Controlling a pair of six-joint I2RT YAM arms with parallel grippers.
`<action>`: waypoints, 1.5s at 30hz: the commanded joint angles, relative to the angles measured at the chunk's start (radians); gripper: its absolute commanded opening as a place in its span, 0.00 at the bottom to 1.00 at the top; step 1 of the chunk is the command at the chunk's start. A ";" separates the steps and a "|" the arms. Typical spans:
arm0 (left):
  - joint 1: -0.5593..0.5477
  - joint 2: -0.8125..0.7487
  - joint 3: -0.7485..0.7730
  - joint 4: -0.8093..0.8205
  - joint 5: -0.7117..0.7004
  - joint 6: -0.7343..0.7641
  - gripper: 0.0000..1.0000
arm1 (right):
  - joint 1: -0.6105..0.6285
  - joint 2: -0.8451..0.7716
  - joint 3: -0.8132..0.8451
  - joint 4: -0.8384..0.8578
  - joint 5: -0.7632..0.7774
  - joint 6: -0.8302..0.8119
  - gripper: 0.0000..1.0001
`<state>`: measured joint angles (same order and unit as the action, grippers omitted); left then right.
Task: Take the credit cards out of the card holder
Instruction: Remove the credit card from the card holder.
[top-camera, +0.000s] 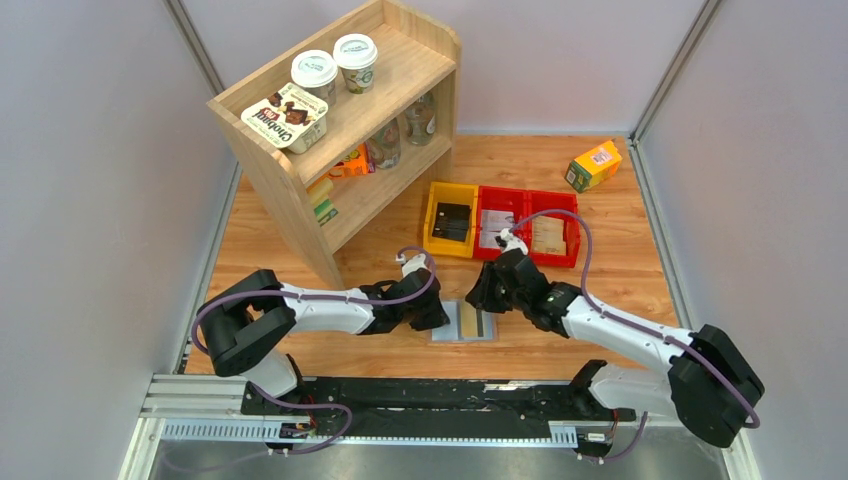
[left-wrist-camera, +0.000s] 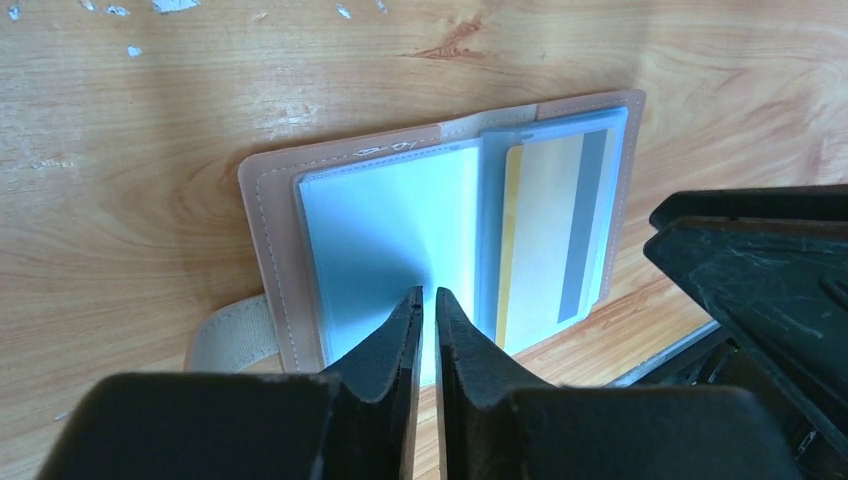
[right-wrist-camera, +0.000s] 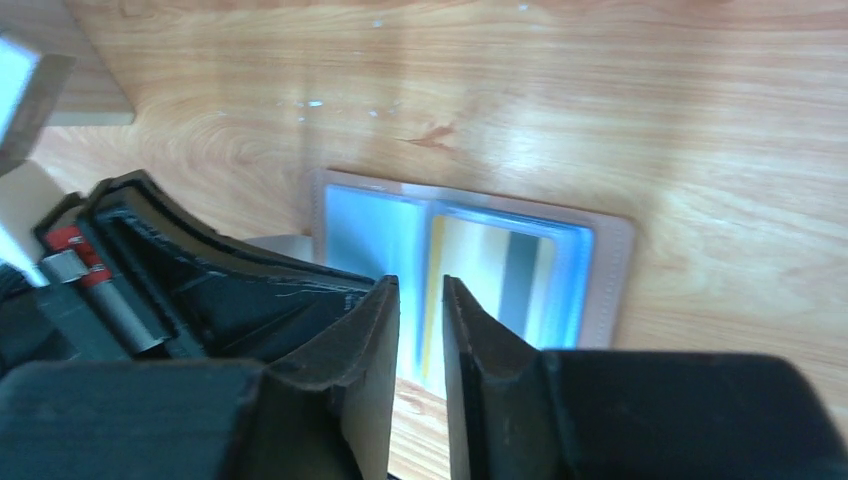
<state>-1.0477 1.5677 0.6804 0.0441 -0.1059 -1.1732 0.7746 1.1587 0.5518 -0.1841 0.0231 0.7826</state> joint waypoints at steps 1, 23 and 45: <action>-0.003 -0.014 0.016 0.072 0.012 0.003 0.18 | -0.043 -0.028 -0.039 -0.071 0.051 -0.011 0.28; 0.020 0.092 -0.047 0.298 0.086 -0.101 0.45 | -0.110 0.053 -0.085 -0.014 -0.094 -0.011 0.24; 0.022 0.049 -0.193 0.709 0.095 -0.126 0.22 | -0.110 0.093 -0.082 0.011 -0.123 -0.013 0.21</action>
<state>-1.0233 1.6344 0.4778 0.6075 -0.0242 -1.2961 0.6586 1.2373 0.4713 -0.1753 -0.0772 0.7773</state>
